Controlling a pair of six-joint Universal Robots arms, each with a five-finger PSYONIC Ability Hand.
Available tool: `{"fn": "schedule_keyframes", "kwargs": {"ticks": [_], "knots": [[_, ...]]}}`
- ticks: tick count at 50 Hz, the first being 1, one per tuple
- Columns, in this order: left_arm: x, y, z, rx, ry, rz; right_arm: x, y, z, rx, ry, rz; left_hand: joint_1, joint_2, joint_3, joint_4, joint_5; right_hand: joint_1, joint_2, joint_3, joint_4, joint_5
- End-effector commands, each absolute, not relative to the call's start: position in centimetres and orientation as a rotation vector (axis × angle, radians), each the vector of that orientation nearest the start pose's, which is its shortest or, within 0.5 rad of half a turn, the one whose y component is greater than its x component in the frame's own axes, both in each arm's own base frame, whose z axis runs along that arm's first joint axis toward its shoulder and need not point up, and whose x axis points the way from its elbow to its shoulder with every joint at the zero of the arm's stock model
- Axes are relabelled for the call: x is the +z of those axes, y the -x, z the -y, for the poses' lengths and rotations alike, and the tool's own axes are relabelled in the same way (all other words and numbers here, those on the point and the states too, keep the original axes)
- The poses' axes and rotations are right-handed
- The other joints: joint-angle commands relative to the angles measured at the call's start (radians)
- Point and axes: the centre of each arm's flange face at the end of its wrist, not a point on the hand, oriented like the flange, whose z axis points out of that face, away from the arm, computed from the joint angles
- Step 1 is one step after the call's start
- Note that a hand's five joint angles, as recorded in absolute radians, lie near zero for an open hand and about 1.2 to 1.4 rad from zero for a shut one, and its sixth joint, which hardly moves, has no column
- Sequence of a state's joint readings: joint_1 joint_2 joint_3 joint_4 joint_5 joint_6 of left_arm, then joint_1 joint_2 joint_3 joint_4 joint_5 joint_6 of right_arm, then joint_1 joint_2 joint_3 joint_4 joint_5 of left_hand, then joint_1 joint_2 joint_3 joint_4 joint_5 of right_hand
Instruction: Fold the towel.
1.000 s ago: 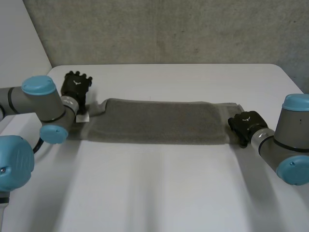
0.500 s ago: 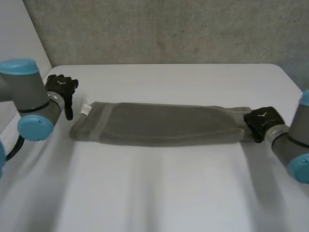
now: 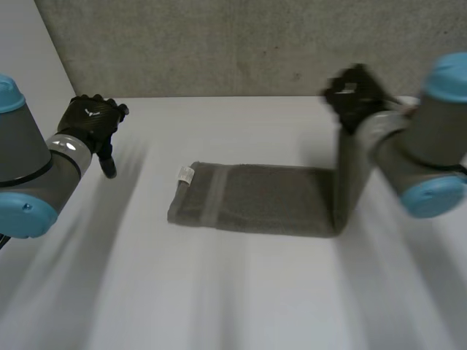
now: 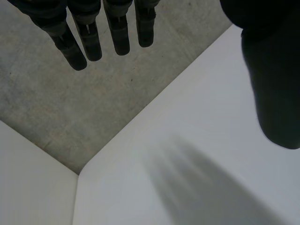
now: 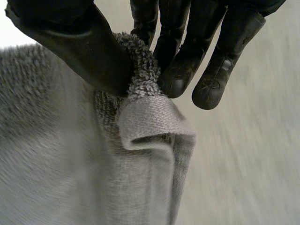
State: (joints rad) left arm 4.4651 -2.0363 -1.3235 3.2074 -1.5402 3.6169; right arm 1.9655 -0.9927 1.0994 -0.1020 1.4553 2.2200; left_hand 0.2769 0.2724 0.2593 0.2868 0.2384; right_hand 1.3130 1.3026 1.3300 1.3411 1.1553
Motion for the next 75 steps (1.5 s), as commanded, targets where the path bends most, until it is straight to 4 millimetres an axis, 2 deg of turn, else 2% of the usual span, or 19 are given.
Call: {"fn": "schedule_keyframes", "kwargs": {"ticks": [1,3,9,10,11,12,13,14,16,17,19,26,30,35,48,61,63,66,75], "knots": [[22.2,23.4,34.4,-1.966,-0.846,-2.162,20.3,-40.6,27.3,-2.207,1.772,-1.495,-0.081,-0.077,-0.063,-0.091,-0.217,0.083,0.094,0.066,0.055,0.066],[21.9,23.7,34.0,-1.963,-0.850,-2.185,17.3,-42.5,25.6,-2.128,1.826,-1.459,-0.081,-0.077,-0.063,-0.091,-0.217,0.083,0.094,0.066,0.055,0.066],[21.5,24.2,33.5,-1.960,-0.875,-2.198,14.9,-44.2,24.0,-2.063,1.836,-1.431,-0.081,-0.077,-0.063,-0.091,-0.217,0.083,0.094,0.066,0.055,0.066],[21.5,24.3,33.4,-1.959,-0.876,-2.200,14.6,-44.2,23.8,-2.057,1.833,-1.434,-0.081,-0.077,-0.063,-0.091,-0.217,-0.035,-0.025,-0.052,-0.063,-0.052],[21.4,24.4,33.3,-1.961,-0.882,-2.200,14.6,-44.1,23.9,-2.053,1.823,-1.446,-0.081,-0.077,-0.063,-0.091,-0.217,-0.414,-0.404,-0.431,-0.442,-0.431],[21.4,24.4,33.3,-1.961,-0.882,-2.200,14.6,-44.1,23.9,-2.053,1.823,-1.446,-0.081,-0.077,-0.063,-0.091,-0.217,-0.418,-0.407,-0.435,-0.446,-0.435],[21.4,24.6,33.2,-1.964,-0.890,-2.200,14.8,-43.8,24.0,-2.049,1.797,-1.473,-0.081,-0.077,-0.063,-0.091,-0.217,-0.857,-0.846,-0.874,-0.885,-0.873],[21.5,24.8,33.1,-1.970,-0.896,-2.197,15.3,-43.4,24.2,-2.042,1.746,-1.507,-0.081,-0.077,-0.063,-0.091,-0.217,-1.091,-1.080,-1.108,-1.119,-1.107],[21.6,25.1,32.9,-1.984,-0.904,-2.191,16.8,-42.8,24.4,-2.047,1.657,-1.545,-0.081,-0.077,-0.063,-0.091,-0.217,-1.138,-1.128,-1.156,-1.167,-1.155],[21.6,25.1,32.9,-1.984,-0.904,-2.191,16.8,-42.8,24.4,-2.047,1.656,-1.545,-0.081,-0.077,-0.063,-0.091,-0.217,-1.138,-1.128,-1.156,-1.167,-1.155],[21.8,26.0,32.4,-2.008,-0.934,-2.178,19.7,-40.9,25.0,-2.048,1.460,-1.643,-0.078,-0.074,-0.061,-0.088,-0.214,-1.138,-1.128,-1.156,-1.167,-1.155],[21.9,27.9,31.1,-2.043,-1.007,-2.168,21.2,-35.0,26.6,-2.017,1.241,-1.896,-0.066,-0.062,-0.049,-0.076,-0.202,-1.138,-1.128,-1.156,-1.167,-1.155],[21.1,29.7,29.8,-2.054,-1.088,-2.169,19.3,-30.8,26.9,-1.939,1.219,-2.077,-0.049,-0.044,-0.031,-0.059,-0.185,-1.138,-1.128,-1.156,-1.167,-1.155],[20.0,30.5,29.1,-2.032,-1.134,-2.190,16.4,-28.4,26.6,-1.833,1.212,-2.202,-0.049,-0.044,-0.031,-0.059,-0.185,-0.991,-0.981,-1.008,-1.019,-1.008],[19.6,30.8,28.6,-2.028,-1.142,-2.199,10.9,-27.6,27.2,-1.664,1.218,-2.293,-0.052,-0.047,-0.034,-0.062,-0.188,-0.491,-0.481,-0.508,-0.519,-0.508],[19.7,30.9,28.5,-2.037,-1.141,-2.194,10.5,-27.3,27.2,-1.634,1.144,-2.318,-0.055,-0.050,-0.037,-0.065,-0.191,-0.432,-0.422,-0.449,-0.460,-0.449],[19.9,30.9,28.4,-2.041,-1.142,-2.191,10.7,-27.3,27.4,-1.644,1.080,-2.313,-0.055,-0.050,-0.037,-0.065,-0.191,-0.029,-0.019,-0.046,-0.057,-0.046],[20.0,30.9,28.4,-2.044,-1.138,-2.188,10.9,-27.3,27.4,-1.651,1.052,-2.307,-0.055,-0.050,-0.037,-0.065,-0.191,0.083,0.094,0.066,0.055,0.066],[20.2,31.1,28.0,-2.063,-1.127,-2.208,14.4,-26.0,27.7,-1.749,0.971,-2.274,-0.058,-0.053,-0.040,-0.067,-0.194,0.083,0.094,0.066,0.055,0.066]]}}
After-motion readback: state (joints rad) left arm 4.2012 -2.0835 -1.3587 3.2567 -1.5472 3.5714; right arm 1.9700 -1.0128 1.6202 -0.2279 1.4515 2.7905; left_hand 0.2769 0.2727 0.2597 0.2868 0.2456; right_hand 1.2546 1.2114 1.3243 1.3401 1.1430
